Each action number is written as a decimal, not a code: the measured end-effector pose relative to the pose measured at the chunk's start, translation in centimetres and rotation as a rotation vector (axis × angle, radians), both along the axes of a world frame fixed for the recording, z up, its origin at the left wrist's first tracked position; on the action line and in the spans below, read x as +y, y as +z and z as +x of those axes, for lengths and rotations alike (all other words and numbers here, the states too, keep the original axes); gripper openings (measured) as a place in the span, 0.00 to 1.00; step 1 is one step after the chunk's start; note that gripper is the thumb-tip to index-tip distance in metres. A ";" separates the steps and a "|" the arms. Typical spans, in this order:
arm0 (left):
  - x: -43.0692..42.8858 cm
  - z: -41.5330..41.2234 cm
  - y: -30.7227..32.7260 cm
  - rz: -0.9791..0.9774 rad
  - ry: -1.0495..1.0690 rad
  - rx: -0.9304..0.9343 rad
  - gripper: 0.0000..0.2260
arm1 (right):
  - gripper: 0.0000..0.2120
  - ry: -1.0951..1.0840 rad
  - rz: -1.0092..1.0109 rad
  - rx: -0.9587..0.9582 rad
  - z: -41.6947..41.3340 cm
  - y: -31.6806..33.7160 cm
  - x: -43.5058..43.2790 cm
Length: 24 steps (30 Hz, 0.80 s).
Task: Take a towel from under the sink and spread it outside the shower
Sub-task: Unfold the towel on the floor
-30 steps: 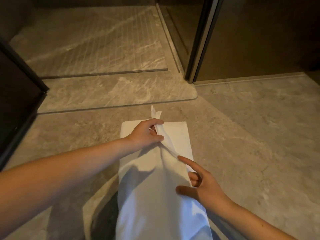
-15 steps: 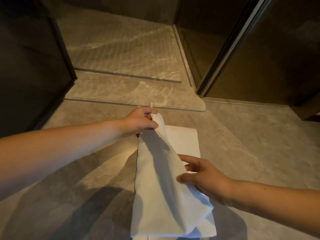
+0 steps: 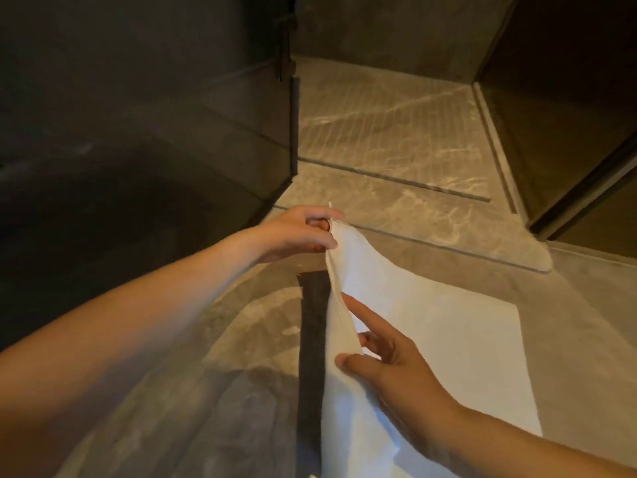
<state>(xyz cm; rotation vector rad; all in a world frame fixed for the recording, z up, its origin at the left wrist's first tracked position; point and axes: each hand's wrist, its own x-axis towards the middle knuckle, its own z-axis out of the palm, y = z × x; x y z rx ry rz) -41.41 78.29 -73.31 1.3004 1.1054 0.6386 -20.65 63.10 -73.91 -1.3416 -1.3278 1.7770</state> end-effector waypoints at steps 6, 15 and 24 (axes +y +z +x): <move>-0.3 -3.2 -3.1 -0.038 -0.065 0.080 0.20 | 0.24 0.025 -0.035 -0.003 -4.0 -4.0 -1.0; -0.6 -7.4 -7.6 -0.054 -0.062 0.366 0.26 | 0.19 0.106 -0.152 -0.139 -9.3 -8.9 -0.3; -1.3 -8.8 -12.3 -0.044 -0.007 0.506 0.31 | 0.29 0.097 -0.203 -0.190 -13.0 -11.2 -0.8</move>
